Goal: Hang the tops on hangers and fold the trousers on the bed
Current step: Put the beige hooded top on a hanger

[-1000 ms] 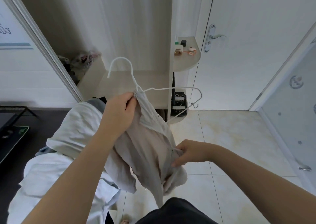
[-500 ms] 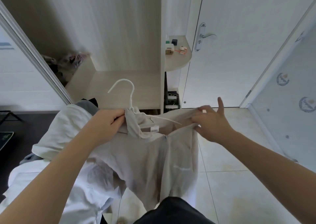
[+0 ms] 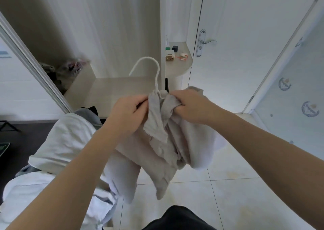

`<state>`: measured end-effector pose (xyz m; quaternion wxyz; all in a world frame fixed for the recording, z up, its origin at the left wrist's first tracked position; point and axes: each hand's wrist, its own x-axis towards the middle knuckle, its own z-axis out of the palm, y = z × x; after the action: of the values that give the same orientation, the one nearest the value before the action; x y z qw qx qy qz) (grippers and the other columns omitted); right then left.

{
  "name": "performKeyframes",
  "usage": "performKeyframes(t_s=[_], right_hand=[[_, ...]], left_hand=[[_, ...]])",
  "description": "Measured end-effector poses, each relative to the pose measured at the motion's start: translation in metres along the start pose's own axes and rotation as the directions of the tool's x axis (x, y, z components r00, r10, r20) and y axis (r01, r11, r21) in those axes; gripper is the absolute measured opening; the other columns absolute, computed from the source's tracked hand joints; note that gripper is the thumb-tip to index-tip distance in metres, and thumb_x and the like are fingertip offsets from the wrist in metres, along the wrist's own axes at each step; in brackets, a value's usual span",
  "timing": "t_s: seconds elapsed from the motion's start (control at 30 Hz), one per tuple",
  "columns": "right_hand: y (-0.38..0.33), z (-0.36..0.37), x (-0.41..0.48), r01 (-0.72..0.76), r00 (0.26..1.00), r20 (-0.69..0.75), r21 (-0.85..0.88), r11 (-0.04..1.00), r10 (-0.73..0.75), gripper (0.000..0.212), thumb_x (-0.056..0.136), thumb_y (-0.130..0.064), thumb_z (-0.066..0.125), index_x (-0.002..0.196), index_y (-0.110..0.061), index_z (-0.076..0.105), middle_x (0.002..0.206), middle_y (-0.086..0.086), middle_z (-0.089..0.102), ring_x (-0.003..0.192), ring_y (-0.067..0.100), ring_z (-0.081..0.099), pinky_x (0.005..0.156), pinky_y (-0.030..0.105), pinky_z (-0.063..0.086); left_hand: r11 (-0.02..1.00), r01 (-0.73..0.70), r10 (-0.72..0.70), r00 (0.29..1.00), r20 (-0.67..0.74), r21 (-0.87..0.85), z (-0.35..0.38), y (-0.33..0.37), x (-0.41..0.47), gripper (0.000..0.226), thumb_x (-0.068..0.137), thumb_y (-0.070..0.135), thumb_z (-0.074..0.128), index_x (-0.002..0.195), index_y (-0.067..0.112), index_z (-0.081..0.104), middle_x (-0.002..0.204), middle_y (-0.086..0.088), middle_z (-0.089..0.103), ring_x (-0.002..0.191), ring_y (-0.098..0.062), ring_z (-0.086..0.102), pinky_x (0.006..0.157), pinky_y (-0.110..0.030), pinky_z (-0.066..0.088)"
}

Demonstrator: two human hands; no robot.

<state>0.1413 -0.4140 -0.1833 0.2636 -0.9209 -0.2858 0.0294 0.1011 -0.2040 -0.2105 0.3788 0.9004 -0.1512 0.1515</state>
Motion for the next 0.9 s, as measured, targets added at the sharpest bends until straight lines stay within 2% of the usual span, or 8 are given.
performKeyframes(t_s=[0.1, 0.23, 0.33, 0.4, 0.5, 0.57, 0.73, 0.9], right_hand=[[0.007, 0.000, 0.000, 0.047, 0.999, 0.013, 0.257, 0.965, -0.052, 0.023, 0.091, -0.002, 0.050, 0.084, -0.018, 0.065, 0.080, 0.001, 0.065, 0.076, 0.011, 0.058, 0.069, 0.023, 0.045], [0.030, -0.015, -0.005, -0.047, 0.999, 0.008, 0.471, 0.881, 0.049, 0.035, 0.087, 0.006, 0.053, 0.098, -0.019, 0.074, 0.097, -0.011, 0.075, 0.094, 0.001, 0.066, 0.079, 0.013, 0.049], [0.048, -0.027, -0.010, -0.093, 0.995, 0.069, 0.526, 0.845, 0.066, 0.038, 0.074, -0.001, 0.053, 0.101, -0.018, 0.073, 0.091, -0.018, 0.072, 0.089, -0.004, 0.064, 0.074, 0.006, 0.044], [0.051, -0.030, -0.011, -0.134, 0.984, 0.175, 0.582, 0.802, 0.037, 0.043, 0.069, -0.009, 0.053, 0.107, -0.018, 0.071, 0.092, -0.017, 0.070, 0.088, 0.000, 0.062, 0.075, 0.012, 0.045], [0.040, -0.020, -0.007, -0.111, 0.986, 0.167, 0.509, 0.854, 0.028, 0.016, 0.094, -0.026, 0.061, 0.104, -0.023, 0.073, 0.090, -0.006, 0.067, 0.085, 0.013, 0.060, 0.079, 0.025, 0.044], [0.030, -0.013, -0.002, -0.053, 0.997, 0.080, 0.412, 0.909, 0.022, 0.031, 0.102, -0.036, 0.054, 0.087, -0.017, 0.073, 0.083, 0.008, 0.066, 0.078, 0.022, 0.059, 0.079, 0.034, 0.045], [0.022, -0.021, 0.000, -0.072, 0.983, 0.184, 0.296, 0.952, 0.017, 0.043, 0.102, -0.033, 0.055, 0.070, -0.006, 0.061, 0.054, -0.011, 0.049, 0.049, 0.001, 0.042, 0.052, 0.012, 0.035], [0.015, -0.022, 0.001, -0.059, 0.977, 0.211, 0.286, 0.957, -0.003, 0.041, 0.102, -0.032, 0.056, 0.076, -0.002, 0.065, 0.065, 0.010, 0.057, 0.055, 0.011, 0.046, 0.050, 0.016, 0.037]], left_hand=[[0.998, -0.046, 0.043, 0.996, 0.084, 0.032, -0.003, -0.001, 0.005, 0.038, 0.104, 0.025, 0.050, 0.076, 0.048, 0.062, 0.066, 0.018, 0.062, 0.065, -0.009, 0.057, 0.061, -0.031, 0.041], [0.996, 0.011, -0.015, 0.999, 0.046, 0.087, -0.022, -0.023, 0.008, 0.028, 0.103, 0.026, 0.050, 0.113, 0.022, 0.076, 0.093, 0.027, 0.067, 0.090, -0.003, 0.064, 0.083, -0.020, 0.048], [0.986, 0.084, -0.077, 0.996, -0.053, 0.143, -0.036, -0.037, 0.006, 0.023, 0.104, 0.014, 0.053, 0.110, 0.014, 0.075, 0.091, 0.030, 0.061, 0.086, 0.015, 0.059, 0.076, -0.002, 0.038], [0.984, 0.103, -0.094, 0.993, -0.067, 0.146, -0.035, -0.038, 0.007, 0.022, 0.104, 0.013, 0.052, 0.105, 0.014, 0.074, 0.087, 0.029, 0.059, 0.081, 0.024, 0.054, 0.072, 0.000, 0.037], [0.981, 0.046, -0.044, 0.999, -0.010, 0.188, -0.024, -0.032, 0.012, 0.021, 0.104, 0.017, 0.051, 0.091, 0.025, 0.065, 0.079, 0.024, 0.058, 0.077, 0.010, 0.056, 0.068, -0.018, 0.038], [0.976, -0.004, 0.001, 1.000, 0.012, 0.216, -0.016, -0.029, 0.015, 0.025, 0.105, 0.018, 0.051, 0.084, 0.030, 0.057, 0.073, 0.020, 0.057, 0.071, 0.001, 0.055, 0.065, -0.028, 0.035], [0.981, 0.005, -0.001, 1.000, -0.018, 0.194, -0.015, -0.034, 0.015, 0.024, 0.105, 0.020, 0.048, 0.085, 0.018, 0.061, 0.073, 0.004, 0.062, 0.070, -0.013, 0.058, 0.066, -0.033, 0.043], [0.987, -0.004, 0.013, 0.998, -0.055, 0.159, -0.015, -0.028, 0.015, 0.024, 0.104, 0.020, 0.048, 0.084, 0.016, 0.061, 0.071, 0.008, 0.059, 0.071, -0.009, 0.056, 0.065, -0.024, 0.040]])
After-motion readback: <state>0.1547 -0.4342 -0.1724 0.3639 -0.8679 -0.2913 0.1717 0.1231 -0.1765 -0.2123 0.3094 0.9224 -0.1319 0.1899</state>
